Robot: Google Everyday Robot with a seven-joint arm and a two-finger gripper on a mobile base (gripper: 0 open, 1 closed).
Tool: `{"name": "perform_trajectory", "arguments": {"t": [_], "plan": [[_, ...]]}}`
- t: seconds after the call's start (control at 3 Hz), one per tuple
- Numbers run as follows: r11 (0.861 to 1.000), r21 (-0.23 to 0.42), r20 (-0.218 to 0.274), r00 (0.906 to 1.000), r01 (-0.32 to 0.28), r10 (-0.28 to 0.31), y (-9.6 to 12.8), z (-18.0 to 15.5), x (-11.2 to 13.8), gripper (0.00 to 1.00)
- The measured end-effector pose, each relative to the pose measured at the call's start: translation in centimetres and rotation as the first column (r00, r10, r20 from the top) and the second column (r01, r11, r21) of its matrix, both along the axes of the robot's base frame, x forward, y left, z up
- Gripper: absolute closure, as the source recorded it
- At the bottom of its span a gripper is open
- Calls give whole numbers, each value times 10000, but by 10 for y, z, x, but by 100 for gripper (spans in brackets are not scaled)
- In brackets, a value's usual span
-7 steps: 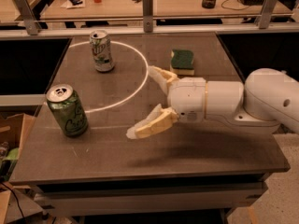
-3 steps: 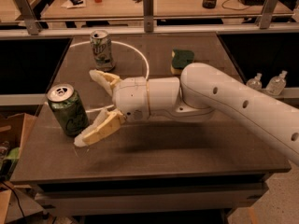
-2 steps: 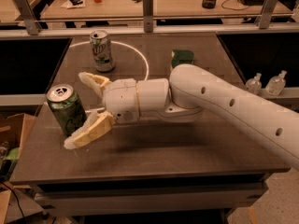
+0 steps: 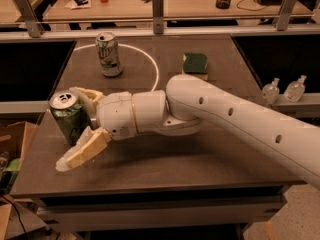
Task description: Pick green can
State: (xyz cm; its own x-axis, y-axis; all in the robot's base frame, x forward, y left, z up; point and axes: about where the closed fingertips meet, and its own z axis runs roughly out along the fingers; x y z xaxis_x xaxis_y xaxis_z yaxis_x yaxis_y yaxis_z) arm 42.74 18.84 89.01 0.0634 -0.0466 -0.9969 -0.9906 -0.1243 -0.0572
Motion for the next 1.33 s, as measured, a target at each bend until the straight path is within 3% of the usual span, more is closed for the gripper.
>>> {"name": "perform_trajectory", "arguments": {"t": [0.33, 0.67, 1.33], "plan": [[9999, -28, -153, 9998, -135, 134, 6, -8, -2, 0], [9996, -53, -264, 9993, -281, 279, 9, -15, -7, 17], [9992, -162, -349, 9988, -356, 350, 5, -22, -13, 64]]}}
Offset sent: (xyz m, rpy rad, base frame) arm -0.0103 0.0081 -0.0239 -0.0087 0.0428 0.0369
